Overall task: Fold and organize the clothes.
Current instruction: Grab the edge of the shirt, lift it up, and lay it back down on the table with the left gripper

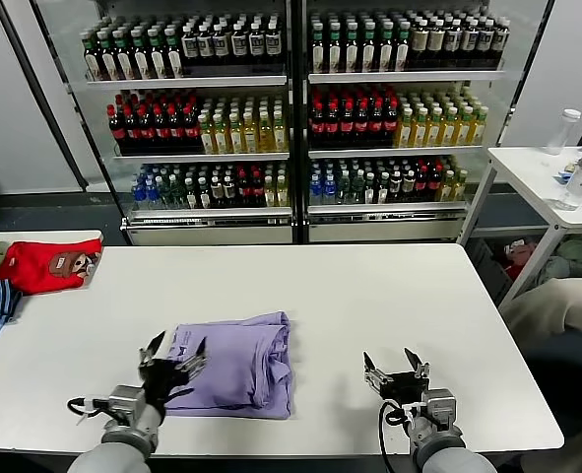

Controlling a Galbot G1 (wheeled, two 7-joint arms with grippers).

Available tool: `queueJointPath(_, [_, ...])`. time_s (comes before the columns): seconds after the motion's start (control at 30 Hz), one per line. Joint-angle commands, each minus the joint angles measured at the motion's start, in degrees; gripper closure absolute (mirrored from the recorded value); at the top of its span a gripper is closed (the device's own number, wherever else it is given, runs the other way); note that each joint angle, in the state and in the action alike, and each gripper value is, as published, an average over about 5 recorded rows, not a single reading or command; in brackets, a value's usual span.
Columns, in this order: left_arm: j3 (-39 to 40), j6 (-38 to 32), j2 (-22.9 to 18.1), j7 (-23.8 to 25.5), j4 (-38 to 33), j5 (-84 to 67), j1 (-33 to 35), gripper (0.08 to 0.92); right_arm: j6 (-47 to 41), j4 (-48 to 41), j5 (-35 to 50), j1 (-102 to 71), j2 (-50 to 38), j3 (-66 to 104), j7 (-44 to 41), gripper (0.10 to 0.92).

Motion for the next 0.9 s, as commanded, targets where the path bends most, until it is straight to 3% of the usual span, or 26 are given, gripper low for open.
queueJointPath(0.03, [-7.97,2.35,1.04,2.29,9.35,-11.8,0.92,0.18,0.02,-0.12,-0.08,0.03,-0.14,0.13,0.01,0.203])
queueJointPath(0.43, [-6.18,2.95,-0.24,4.64,11.02,-18.69,-3.25,0.208,-0.42,-0.04,0.01,0.32,-0.14,-0.74,0.15,0.203])
queueJointPath(0.77, [-4.92,3.06,-1.11,4.75,12.09,-17.71,-2.91,0.484,-0.74,0.31,0.22,0.33,-0.06,-1.46,0.2,0.203])
queueJointPath(0.9, [-5.96,2.37,-0.39,4.36,8.64,-17.22,-1.46,0.605,-0.99,0.55,0.74,0.18,-0.15,-1.27,0.19,0.203])
